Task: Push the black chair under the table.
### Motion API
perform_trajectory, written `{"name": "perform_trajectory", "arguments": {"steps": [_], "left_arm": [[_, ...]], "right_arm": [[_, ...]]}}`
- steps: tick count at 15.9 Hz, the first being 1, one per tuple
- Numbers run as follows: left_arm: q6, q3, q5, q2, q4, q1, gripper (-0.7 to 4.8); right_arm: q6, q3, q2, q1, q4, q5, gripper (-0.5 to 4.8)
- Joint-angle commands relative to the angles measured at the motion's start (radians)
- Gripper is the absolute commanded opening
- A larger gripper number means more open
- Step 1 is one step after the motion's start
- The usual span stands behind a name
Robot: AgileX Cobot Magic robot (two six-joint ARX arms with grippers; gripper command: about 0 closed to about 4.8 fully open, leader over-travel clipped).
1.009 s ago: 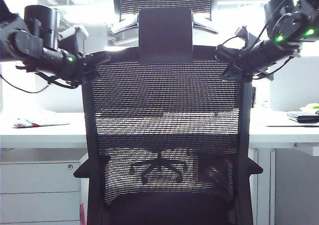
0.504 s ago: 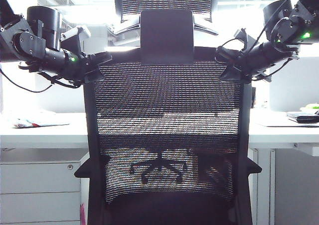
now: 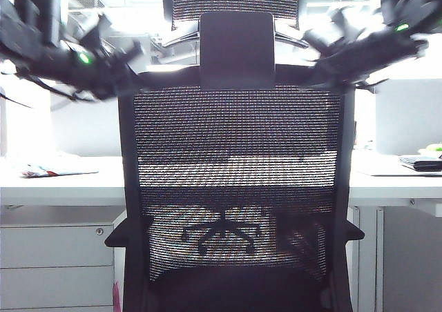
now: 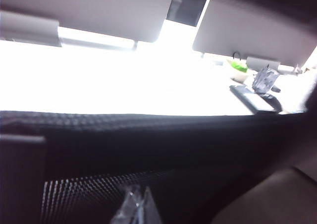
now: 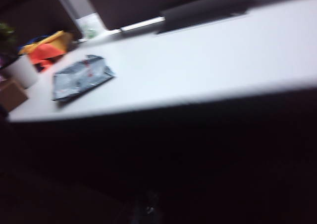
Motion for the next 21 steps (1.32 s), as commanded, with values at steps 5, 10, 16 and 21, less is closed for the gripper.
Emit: {"name": "perform_trajectory", "arguments": {"steps": [5,10,16,21], "left_arm": [[-0.006,-0.332,-0.008,-0.499,-0.115,-0.009,-0.06],[0.032,-0.469,-0.059,-0.92,-0.372,-0.009,-0.05],[0.052,-0.482,-0.106,-1.141,-0.661,-0.008,-0.05],[0.052,-0.482,-0.106,-1.14,-0.661,-0.008,-0.05]], "right_arm": [[0.058,-0.291,-0.442,0.001,-0.058,-0.001,-0.08],[0.051,-0.503,-0.833,-0.002,-0.132,0.098,-0.08],[0.048,-0.584,-0.994,-0.004,-0.179,0.097,-0.06],[0.048,-0.584,-0.992,-0.004,-0.182,0.094,-0.06]]}}
